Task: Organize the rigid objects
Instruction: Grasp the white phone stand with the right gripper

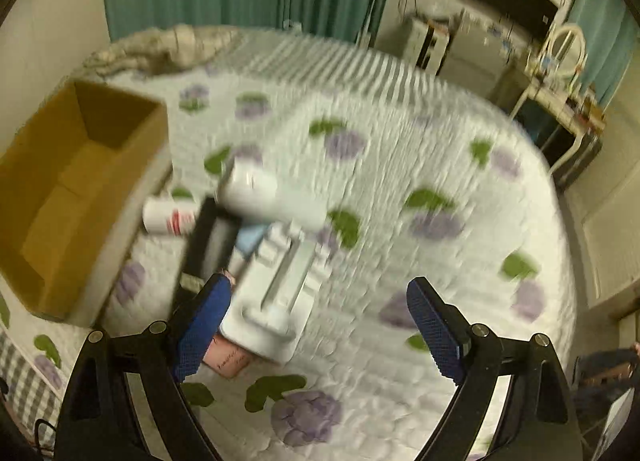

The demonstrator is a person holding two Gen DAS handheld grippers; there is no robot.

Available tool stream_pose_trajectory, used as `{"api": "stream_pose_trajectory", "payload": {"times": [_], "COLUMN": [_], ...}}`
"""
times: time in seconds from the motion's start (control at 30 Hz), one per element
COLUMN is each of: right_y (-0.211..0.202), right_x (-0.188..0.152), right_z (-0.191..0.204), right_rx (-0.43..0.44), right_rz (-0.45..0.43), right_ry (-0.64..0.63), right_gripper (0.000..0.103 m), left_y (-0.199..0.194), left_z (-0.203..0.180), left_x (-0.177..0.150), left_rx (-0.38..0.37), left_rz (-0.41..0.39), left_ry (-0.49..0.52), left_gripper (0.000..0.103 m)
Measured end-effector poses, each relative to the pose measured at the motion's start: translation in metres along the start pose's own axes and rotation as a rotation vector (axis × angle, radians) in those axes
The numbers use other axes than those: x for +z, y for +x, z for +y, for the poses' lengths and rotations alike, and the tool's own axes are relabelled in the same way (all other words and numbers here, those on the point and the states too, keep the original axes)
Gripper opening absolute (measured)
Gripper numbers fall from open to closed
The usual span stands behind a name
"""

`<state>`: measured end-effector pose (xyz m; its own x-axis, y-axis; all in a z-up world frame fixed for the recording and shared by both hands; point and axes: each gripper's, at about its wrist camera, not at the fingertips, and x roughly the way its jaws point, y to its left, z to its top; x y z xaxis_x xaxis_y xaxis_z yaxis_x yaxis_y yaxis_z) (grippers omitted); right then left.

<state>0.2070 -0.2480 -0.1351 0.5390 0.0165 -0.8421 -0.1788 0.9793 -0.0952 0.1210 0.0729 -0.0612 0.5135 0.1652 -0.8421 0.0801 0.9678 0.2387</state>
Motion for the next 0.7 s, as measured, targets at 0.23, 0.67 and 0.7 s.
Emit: {"api": "stream_pose_trajectory", "payload": {"times": [0.23,0.67,0.7], "right_y": [0.026,0.012,0.017], "right_x": [-0.008,-0.005,-0.003], "right_z": [0.025,-0.002,-0.002], "right_rx": [-0.012,-0.068,-0.044], "right_rz": [0.050,0.058,0.075], "right_ry": [-0.061,-0.028,-0.014], "right_gripper": [0.090,0.089,0.089], "left_y": [0.001,0.002,0.002], "left_z": [-0.002,0.001,0.002], "left_x": [0.000,0.001,0.001], "left_rx": [0.012,0.007,0.005], "left_rz": [0.002,-0.005,-0.006], "left_ry": [0.002,0.002,-0.001], "left_gripper": [0.007,0.007,0.007]}}
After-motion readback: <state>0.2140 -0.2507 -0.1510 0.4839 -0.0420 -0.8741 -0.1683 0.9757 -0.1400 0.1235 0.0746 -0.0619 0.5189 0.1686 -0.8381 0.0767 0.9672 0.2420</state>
